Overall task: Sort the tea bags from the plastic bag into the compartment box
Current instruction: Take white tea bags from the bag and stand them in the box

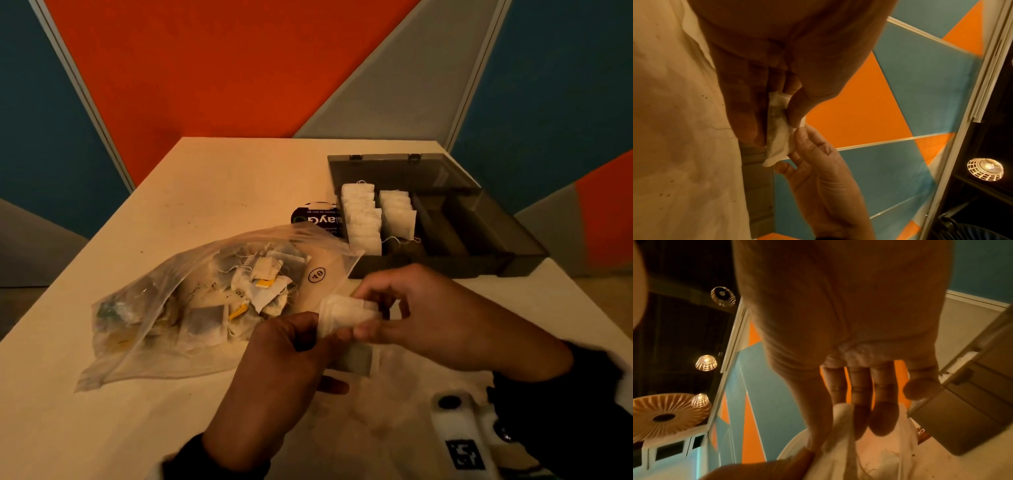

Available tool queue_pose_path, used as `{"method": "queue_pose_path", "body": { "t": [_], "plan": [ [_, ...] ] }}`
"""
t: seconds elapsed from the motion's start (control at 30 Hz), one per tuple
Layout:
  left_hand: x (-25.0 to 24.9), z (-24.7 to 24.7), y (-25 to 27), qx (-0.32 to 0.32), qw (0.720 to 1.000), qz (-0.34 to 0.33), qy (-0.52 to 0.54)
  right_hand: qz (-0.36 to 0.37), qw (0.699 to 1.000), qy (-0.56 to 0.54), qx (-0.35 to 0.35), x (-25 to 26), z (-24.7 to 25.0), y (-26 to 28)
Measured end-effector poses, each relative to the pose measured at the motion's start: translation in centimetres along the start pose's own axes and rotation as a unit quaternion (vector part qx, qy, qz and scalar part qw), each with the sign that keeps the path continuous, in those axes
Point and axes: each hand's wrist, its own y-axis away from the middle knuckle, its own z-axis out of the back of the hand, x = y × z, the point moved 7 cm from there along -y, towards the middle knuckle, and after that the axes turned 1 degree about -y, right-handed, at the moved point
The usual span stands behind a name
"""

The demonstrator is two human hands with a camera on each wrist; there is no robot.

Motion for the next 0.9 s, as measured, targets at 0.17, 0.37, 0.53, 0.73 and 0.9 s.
{"method": "queue_pose_path", "body": {
  "t": [0.17,0.37,0.53,0.73,0.9],
  "plan": [
    [-0.1,0.5,-0.2,-0.023,0.998,0.033,0.040,0.009,0.999,0.046,-0.028,0.8,2.1,0.2],
    [-1.7,3.2,-0.2,-0.111,0.992,0.015,0.061,0.004,0.978,0.143,-0.154,0.2,12.2,-2.3],
    [-2.3,4.6,0.0,-0.136,0.984,0.032,0.108,-0.039,0.960,0.226,-0.164,-3.5,16.0,-7.5],
    [-2.9,5.7,0.2,-0.134,0.983,0.013,0.122,-0.108,0.957,0.262,-0.061,-8.2,13.8,-12.5],
    [-3.6,6.0,0.2,-0.121,0.984,-0.009,0.129,-0.171,0.943,0.285,0.019,-10.1,12.1,-14.2]
  ]
}}
